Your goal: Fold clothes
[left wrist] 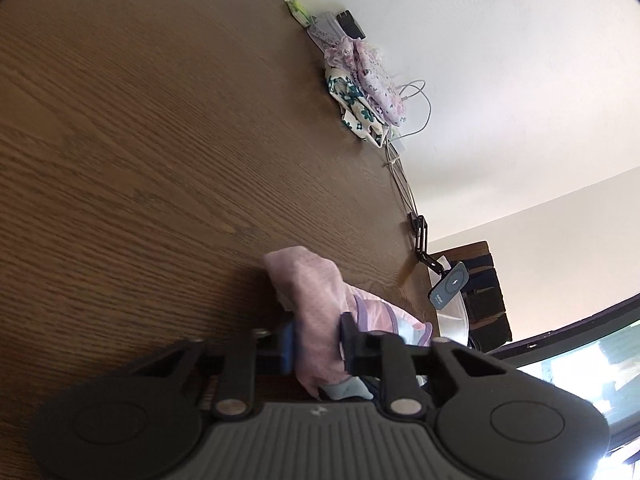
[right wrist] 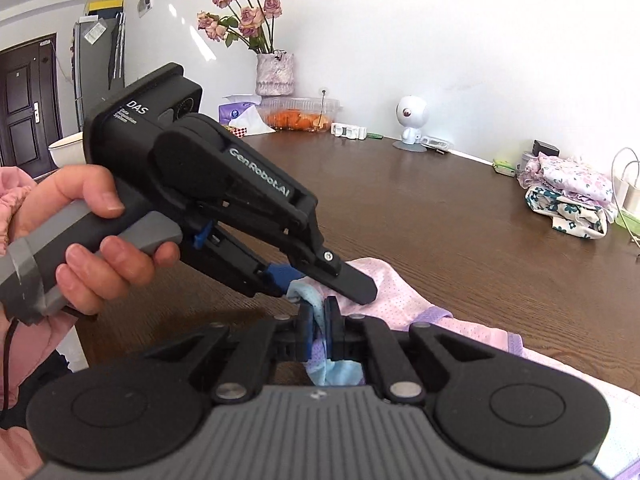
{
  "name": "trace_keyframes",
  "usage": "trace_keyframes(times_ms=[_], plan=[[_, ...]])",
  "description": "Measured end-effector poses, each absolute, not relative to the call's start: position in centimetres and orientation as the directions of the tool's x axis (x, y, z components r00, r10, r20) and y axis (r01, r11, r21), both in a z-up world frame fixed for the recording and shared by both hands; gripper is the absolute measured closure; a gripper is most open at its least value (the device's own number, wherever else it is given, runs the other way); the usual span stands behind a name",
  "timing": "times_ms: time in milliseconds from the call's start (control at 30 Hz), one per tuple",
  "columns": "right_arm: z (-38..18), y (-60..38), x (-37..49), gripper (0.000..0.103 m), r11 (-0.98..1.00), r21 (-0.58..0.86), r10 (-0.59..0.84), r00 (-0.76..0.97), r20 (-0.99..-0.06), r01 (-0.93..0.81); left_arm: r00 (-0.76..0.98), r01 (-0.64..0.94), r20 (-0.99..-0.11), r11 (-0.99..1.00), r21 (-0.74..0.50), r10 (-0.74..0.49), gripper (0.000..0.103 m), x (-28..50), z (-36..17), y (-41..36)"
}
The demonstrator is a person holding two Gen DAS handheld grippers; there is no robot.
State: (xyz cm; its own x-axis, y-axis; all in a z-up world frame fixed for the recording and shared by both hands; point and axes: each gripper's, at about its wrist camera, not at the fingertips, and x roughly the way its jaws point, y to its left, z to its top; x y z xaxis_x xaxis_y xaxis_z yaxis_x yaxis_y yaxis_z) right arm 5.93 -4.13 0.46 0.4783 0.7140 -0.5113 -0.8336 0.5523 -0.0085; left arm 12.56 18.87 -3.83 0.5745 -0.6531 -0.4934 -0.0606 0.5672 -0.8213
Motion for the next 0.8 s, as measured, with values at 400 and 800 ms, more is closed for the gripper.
trace_keyframes(times_ms=[400,800], plan=[[0.4,-8.6,4.3,0.044,0.623,-0.067,0.678,0.582,-0.449,-0.779,0.59,-0.031,-0.54,0.651,-0.758,-0.601,0.09,12.5,0.9,14.6],[0.6,-6.7,5.5,0.076,0.751,-0.142,0.546,0.727,-0.415,-0.645,0.612,0.007,-0.662,0.84,-0.543,-0.433,0.09,13.1,5.7,6.7]])
